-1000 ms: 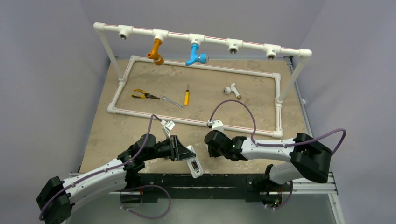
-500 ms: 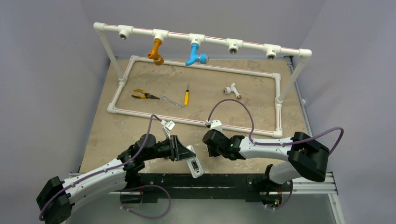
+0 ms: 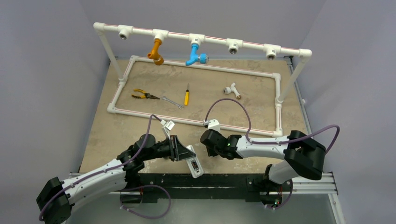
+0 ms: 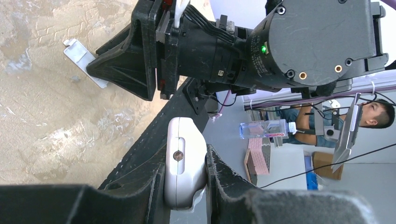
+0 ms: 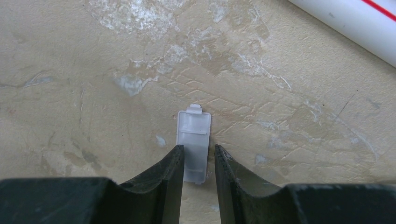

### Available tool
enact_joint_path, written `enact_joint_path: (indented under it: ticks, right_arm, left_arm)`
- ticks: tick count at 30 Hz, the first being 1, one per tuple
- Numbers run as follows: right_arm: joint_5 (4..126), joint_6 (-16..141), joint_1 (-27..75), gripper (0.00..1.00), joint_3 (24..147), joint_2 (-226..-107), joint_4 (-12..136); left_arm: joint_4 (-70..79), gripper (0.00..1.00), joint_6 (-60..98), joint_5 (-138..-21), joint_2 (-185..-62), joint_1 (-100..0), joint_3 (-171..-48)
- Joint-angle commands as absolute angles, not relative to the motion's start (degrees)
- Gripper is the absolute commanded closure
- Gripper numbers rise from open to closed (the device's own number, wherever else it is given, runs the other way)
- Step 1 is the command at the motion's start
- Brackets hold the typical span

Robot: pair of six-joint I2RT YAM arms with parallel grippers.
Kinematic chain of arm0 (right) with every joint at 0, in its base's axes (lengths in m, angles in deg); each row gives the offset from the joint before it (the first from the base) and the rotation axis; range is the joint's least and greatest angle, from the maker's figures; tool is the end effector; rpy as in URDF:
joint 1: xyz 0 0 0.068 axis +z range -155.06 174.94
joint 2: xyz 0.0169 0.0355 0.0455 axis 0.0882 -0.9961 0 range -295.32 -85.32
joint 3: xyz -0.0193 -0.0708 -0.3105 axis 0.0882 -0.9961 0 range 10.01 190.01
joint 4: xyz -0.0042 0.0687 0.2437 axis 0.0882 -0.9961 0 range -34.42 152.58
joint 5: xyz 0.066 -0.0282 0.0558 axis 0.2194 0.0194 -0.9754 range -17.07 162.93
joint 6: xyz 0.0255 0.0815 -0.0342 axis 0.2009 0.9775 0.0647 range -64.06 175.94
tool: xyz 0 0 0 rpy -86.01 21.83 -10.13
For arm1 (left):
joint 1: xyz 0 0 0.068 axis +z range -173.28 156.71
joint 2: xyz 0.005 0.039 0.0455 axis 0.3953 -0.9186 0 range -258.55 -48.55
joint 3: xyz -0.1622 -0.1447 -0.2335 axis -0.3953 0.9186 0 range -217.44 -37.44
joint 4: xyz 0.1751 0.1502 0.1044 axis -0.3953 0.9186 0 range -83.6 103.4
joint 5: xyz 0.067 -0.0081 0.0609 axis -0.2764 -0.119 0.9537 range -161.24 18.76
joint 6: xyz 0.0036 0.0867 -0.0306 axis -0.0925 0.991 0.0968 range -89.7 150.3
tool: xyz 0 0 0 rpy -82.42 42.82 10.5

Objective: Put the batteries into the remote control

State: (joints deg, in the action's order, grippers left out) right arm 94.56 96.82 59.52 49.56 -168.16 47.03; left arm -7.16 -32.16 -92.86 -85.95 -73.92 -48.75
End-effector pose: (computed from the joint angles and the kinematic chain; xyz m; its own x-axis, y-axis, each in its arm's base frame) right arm 0.1444 0.2328 0.1753 -0.7736 -0.2105 -0.5976 -0.3326 0.9377 0.1002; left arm 0.0767 -0.1417 0.2200 -0.9032 -0.1985 -0.3806 0.3159 0.2928 -0.9025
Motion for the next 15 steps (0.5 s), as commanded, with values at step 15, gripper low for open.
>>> enact_joint_path:
  ticks: [15]
  right_arm:
    - [95.13, 98.22, 60.86, 0.69, 48.08, -171.13, 41.18]
  left_arm:
    - [-9.17, 1.00, -32.89, -92.58, -85.31, -73.56, -48.59]
